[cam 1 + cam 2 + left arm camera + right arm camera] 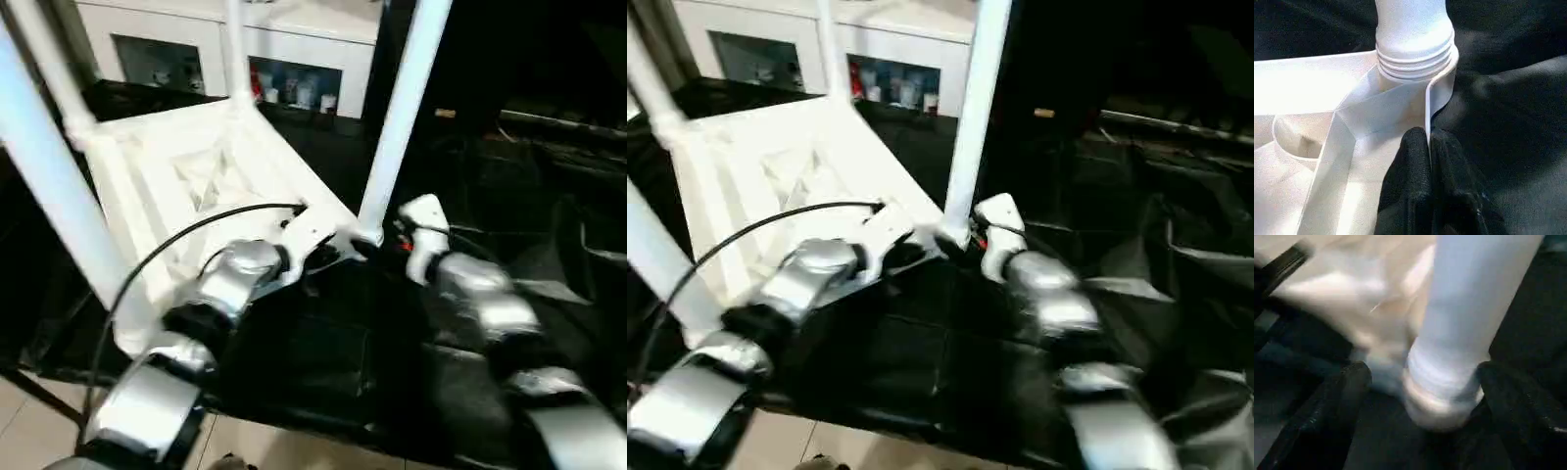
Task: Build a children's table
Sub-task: Rotate leg to tighten
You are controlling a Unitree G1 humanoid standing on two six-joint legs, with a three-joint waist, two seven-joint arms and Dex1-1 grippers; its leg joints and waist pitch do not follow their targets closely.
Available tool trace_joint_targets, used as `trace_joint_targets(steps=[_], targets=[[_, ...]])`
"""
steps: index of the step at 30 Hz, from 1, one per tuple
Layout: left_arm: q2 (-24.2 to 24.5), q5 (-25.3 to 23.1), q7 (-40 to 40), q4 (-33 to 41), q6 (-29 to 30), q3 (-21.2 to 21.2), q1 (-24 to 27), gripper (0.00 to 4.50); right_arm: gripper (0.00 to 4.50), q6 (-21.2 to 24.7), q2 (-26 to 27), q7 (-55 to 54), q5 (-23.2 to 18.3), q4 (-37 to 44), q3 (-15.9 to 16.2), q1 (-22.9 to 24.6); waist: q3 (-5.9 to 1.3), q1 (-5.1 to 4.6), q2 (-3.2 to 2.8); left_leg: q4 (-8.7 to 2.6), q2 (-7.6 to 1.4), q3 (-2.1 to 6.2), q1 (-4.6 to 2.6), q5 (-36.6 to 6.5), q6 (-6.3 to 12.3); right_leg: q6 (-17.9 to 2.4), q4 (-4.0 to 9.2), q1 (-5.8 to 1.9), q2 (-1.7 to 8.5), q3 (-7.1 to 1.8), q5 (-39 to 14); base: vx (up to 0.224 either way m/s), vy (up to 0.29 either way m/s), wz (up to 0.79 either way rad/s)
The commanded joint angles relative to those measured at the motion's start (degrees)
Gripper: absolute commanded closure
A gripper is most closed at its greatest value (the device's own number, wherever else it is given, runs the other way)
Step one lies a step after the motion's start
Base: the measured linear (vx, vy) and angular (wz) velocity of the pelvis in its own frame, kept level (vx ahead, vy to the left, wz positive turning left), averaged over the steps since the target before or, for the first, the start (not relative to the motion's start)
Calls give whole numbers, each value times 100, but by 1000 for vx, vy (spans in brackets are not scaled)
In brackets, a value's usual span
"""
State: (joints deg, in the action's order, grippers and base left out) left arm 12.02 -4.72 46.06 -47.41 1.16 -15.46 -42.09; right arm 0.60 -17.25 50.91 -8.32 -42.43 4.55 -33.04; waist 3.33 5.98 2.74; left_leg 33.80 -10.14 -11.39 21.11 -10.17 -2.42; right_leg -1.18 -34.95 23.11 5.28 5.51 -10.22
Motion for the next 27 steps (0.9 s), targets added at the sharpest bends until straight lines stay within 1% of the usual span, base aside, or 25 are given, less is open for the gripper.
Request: trace_joint_targets(steps=[1,2,4,5,7,8,9,10,11,13,15,17,18,23,24,25,27], targets=[[121,192,743,360,-282,-137,226,450,59,127,-188,576,-92,306,127,47,-371,51,51,-403,-374,183,-33,-1232,402,-1095,456,-317,503,-348,-1413,0,0,0],[255,264,1081,602,-275,-203,331,450,59,185,-301,802,-106,384,202,79,-366,54,48,-409,-388,184,-43,-1271,381,-1109,458,-310,500,-348,-1476,0,0,0],[322,284,1214,722,-228,-235,378,450,59,207,-359,918,-100,430,247,98,-353,67,8,-424,-402,173,-74,-1346,302,-1135,469,-269,479,-346,-1629,0,0,0],[457,323,1460,945,-139,-294,459,450,59,257,-459,1095,-57,518,348,135,-353,91,18,-434,-416,176,-98,-1485,205,-1123,472,-254,487,-350,-1746,0,0,0],[580,389,1720,1192,-21,-340,545,450,59,298,-544,1240,-15,613,440,173,-359,106,4,-441,-431,177,-98,-1446,157,-1165,440,-251,486,-358,-1600,0,0,0],[646,452,1906,1348,71,-360,607,450,59,345,-572,1311,-4,678,459,198,-358,112,9,-444,-430,173,-101,-1416,160,-1184,437,-251,477,-358,-1526,0,0,0],[696,492,2032,1474,142,-373,665,450,59,405,-580,1391,-11,750,469,228,-364,134,7,-440,-427,163,-96,-1330,152,-1241,404,-254,472,-360,-1321,0,0,0],[715,492,2053,1520,153,-372,689,450,59,444,-587,1440,-22,795,476,245,-364,134,7,-440,-427,163,-96,-1330,152,-1241,404,-254,472,-360,-1321,0,0,0],[722,479,2037,1530,154,-365,699,450,59,462,-586,1473,-18,822,496,258,-366,163,23,-424,-415,150,-92,-1260,171,-1270,397,-260,470,-363,-1185,0,0,0],[741,467,2066,1595,188,-349,733,450,59,508,-596,1539,-24,865,537,278,-363,193,31,-422,-408,150,-85,-1251,176,-1241,400,-266,483,-365,-1232,0,0,0],[762,478,2087,1673,239,-349,768,450,59,534,-587,1546,-32,872,558,287,-359,197,32,-430,-408,163,-80,-1286,149,-1183,414,-270,494,-363,-1390,0,0,0],[779,489,2100,1754,299,-350,801,450,86,572,-559,1532,-63,864,549,288,-363,194,27,-430,-404,165,-89,-1290,120,-1145,424,-263,490,-363,-1474,0,0,0],[779,492,2100,1782,330,-348,810,450,86,566,-538,1498,-60,828,540,272,-365,194,26,-429,-404,164,-89,-1280,117,-1144,422,-262,487,-364,-1456,0,0,0],[801,491,2132,1879,422,-336,842,450,133,579,-509,1474,-23,831,535,289,-374,194,24,-420,-399,162,-86,-1190,128,-1184,398,-268,480,-363,-1251,0,0,0],[807,490,2135,1890,434,-332,848,450,150,596,-494,1463,-37,833,518,293,-373,193,21,-420,-398,162,-84,-1181,132,-1189,396,-270,477,-362,-1231,0,0,0],[809,490,2135,1897,440,-332,851,450,150,602,-492,1462,-40,836,516,295,-373,190,23,-420,-397,161,-82,-1182,135,-1193,396,-271,474,-361,-1222,0,0,0],[823,480,2133,1943,481,-329,870,450,171,610,-482,1441,-35,849,508,302,-369,190,26,-420,-395,161,-84,-1212,130,-1187,405,-273,480,-359,-1288,0,0,0]])
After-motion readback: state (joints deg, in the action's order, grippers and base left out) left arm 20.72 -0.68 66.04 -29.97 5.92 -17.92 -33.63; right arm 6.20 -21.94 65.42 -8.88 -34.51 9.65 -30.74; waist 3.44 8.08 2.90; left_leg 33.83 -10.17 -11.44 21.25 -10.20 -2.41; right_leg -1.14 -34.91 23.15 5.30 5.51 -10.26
